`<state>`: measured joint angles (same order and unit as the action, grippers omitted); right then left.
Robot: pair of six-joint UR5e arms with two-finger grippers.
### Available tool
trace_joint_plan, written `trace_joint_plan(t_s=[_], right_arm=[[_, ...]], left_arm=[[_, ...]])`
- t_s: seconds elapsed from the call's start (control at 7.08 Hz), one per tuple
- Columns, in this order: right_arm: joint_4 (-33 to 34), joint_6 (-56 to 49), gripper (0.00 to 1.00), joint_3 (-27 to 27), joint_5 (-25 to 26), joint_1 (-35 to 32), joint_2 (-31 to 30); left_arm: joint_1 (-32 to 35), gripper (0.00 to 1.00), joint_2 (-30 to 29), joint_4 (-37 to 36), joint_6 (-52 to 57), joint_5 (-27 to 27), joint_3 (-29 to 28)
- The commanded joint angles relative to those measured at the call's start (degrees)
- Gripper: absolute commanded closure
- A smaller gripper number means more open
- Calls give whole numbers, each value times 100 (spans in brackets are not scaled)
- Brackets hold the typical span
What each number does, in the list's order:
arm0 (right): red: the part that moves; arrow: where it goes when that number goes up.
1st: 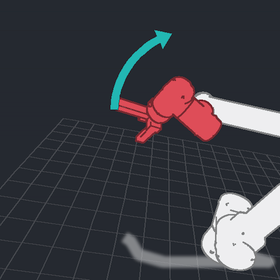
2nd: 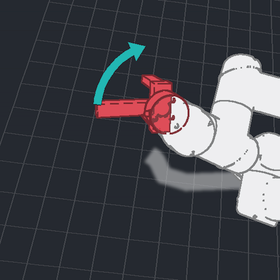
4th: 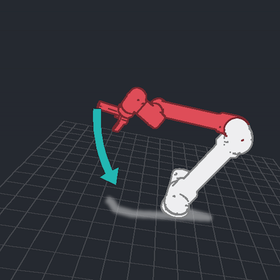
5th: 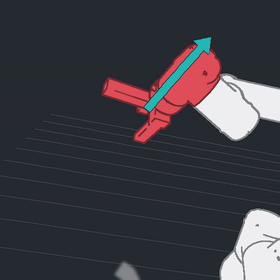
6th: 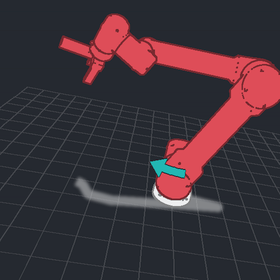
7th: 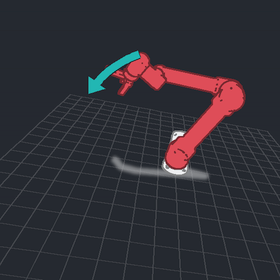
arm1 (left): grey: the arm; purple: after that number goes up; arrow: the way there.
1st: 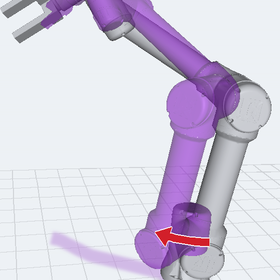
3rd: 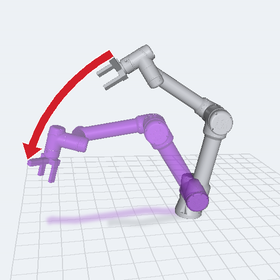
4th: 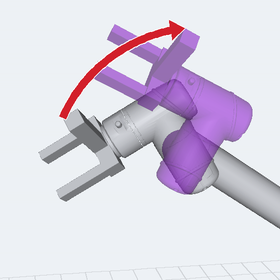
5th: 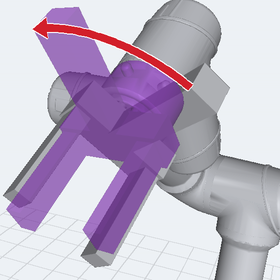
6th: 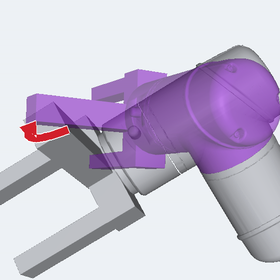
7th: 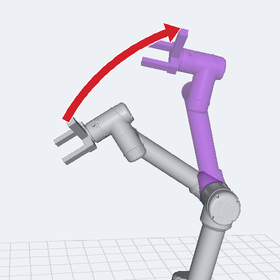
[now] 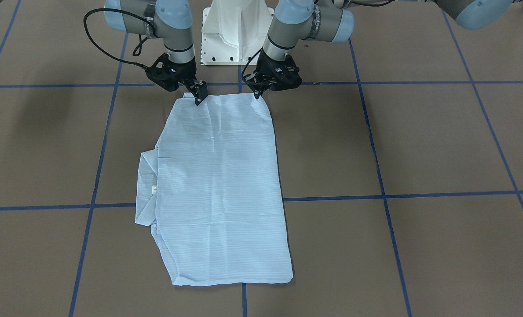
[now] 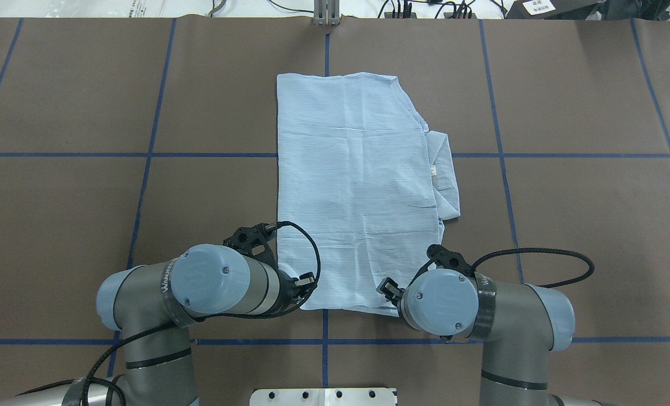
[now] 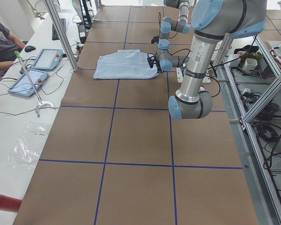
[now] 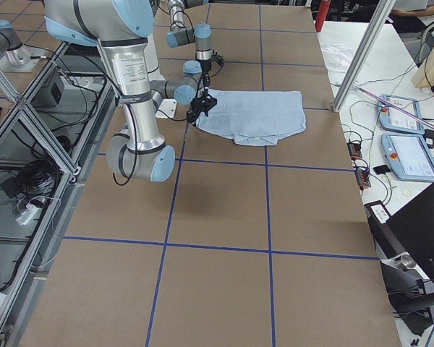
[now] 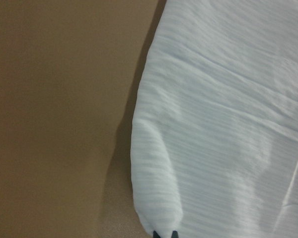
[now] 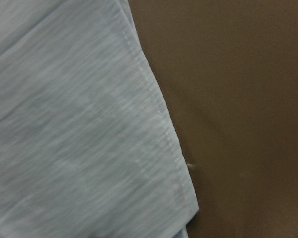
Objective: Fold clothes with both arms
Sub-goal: 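Move the right gripper to the shirt corner nearest the robot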
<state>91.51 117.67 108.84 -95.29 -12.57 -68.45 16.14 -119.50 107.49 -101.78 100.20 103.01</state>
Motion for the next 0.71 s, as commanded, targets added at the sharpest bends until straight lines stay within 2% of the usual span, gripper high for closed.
trace_joint_plan(t_s=[0.0,0.57], right_arm=[[130,-7,0,32,-7,26,77],[130,-16,0,50,-7,-62,95]], left_arm=[[3,100,5,0,0,-9,0],[3,100,5,0,0,0,0]])
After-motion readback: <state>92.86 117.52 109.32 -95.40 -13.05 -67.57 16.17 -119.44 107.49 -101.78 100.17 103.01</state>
